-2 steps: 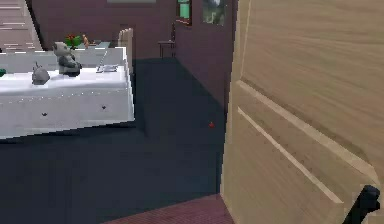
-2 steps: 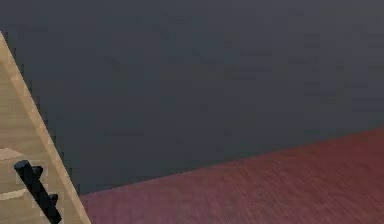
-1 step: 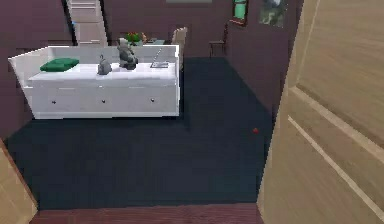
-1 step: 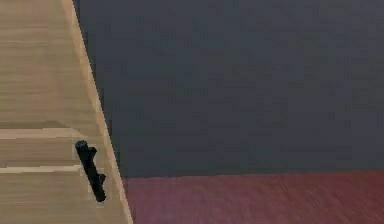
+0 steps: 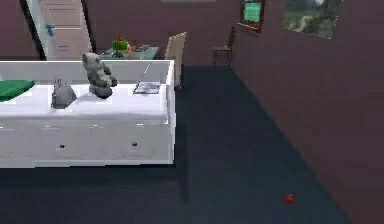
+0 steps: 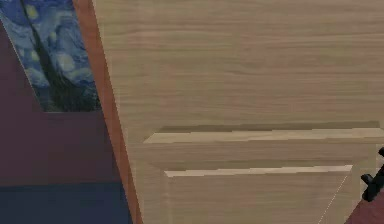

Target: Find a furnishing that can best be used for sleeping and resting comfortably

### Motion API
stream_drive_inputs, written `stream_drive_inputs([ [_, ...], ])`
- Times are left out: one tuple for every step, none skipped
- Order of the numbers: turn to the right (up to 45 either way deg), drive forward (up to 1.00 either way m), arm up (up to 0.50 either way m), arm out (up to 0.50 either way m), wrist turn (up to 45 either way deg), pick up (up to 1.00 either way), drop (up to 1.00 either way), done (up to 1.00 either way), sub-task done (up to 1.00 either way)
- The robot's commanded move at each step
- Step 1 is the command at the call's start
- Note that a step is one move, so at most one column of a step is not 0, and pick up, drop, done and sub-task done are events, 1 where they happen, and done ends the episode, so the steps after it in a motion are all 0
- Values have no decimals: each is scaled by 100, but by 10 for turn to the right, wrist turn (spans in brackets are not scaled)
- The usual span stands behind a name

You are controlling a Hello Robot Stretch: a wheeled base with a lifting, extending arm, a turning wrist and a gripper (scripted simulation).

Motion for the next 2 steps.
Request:
stream_drive_inputs([
  [-30,0,0,0,0,0,0,0,0],
  [0,80,0,0,0,0,0,0,0],
])
